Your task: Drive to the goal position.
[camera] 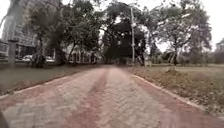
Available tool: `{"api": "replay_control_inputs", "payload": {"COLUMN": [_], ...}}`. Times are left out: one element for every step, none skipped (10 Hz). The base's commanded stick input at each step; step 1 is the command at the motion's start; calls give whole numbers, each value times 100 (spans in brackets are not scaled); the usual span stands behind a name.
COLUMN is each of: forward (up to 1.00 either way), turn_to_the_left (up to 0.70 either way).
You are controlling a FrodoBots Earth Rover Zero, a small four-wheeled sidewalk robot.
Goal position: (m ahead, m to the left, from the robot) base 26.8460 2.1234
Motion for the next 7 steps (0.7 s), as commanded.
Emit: {"api": "replay_control_inputs", "payload": {"forward": [70,70,70,70,70,70,70], "turn_to_the_left": [0,0,0,0,0,0,0]}}
